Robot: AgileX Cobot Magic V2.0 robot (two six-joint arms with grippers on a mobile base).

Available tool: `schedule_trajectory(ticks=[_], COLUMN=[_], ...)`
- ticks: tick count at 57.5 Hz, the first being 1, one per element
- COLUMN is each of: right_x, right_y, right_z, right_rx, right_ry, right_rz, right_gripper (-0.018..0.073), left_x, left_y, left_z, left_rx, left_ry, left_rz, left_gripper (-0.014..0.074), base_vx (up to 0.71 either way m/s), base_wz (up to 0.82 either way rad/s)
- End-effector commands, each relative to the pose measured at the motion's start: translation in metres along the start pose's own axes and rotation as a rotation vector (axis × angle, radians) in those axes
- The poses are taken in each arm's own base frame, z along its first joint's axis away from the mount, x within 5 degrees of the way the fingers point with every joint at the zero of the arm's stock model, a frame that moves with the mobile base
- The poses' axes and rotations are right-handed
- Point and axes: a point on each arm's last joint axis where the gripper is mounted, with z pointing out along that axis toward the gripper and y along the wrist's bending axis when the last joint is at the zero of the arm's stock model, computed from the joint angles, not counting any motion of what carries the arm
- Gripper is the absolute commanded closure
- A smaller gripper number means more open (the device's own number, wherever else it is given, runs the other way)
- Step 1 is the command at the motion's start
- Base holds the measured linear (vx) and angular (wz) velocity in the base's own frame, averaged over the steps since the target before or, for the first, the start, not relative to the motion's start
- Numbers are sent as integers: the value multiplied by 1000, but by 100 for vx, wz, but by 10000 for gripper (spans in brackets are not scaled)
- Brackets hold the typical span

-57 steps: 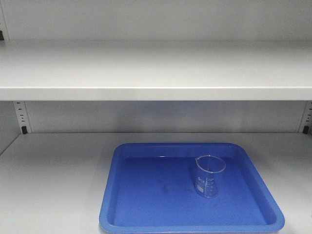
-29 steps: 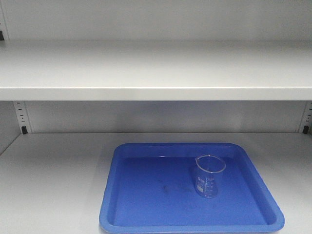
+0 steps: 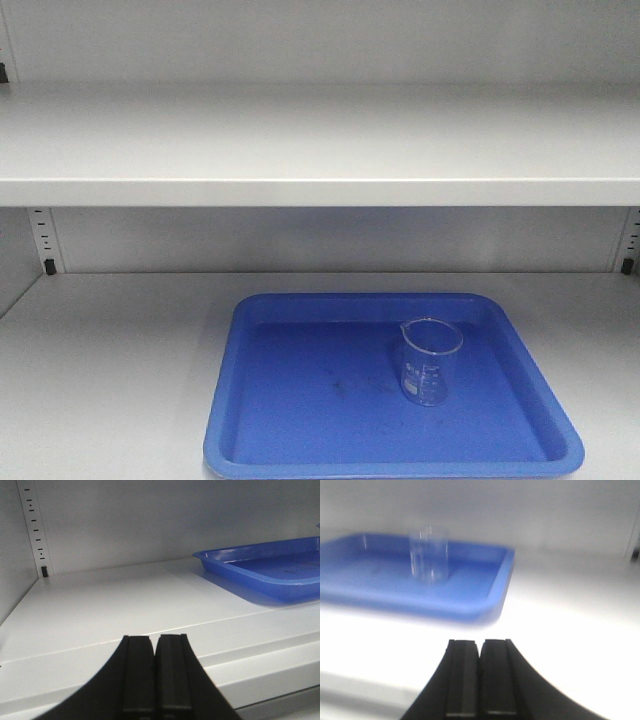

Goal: Pick beaker and place in left cabinet

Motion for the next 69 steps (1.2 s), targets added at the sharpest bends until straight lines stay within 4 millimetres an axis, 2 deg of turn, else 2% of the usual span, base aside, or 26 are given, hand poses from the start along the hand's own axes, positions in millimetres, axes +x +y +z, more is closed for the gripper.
schedule_trajectory(ticks=[1,8,15,69], right_x=[2,20,31,32], right_y=[-3,-7,-9,-9], right_z=[0,-3,-3,-3], right_rx=[44,127,178,180], right_ry=[-96,-117,-94,-83], right_rz=[116,232,247,235], right_gripper=[568,568,568,568], left_x=[-3,-3,-3,-3], left_y=[0,0,0,0], left_z=[-1,-1,-1,-1], left_rx=[-4,-4,-4,-4], left_ry=[-86,-86,-86,-86], left_rz=[-12,-12,-12,-12], left_gripper=[595,595,595,595], base_vx=[0,0,0,0], base_wz=[0,0,0,0])
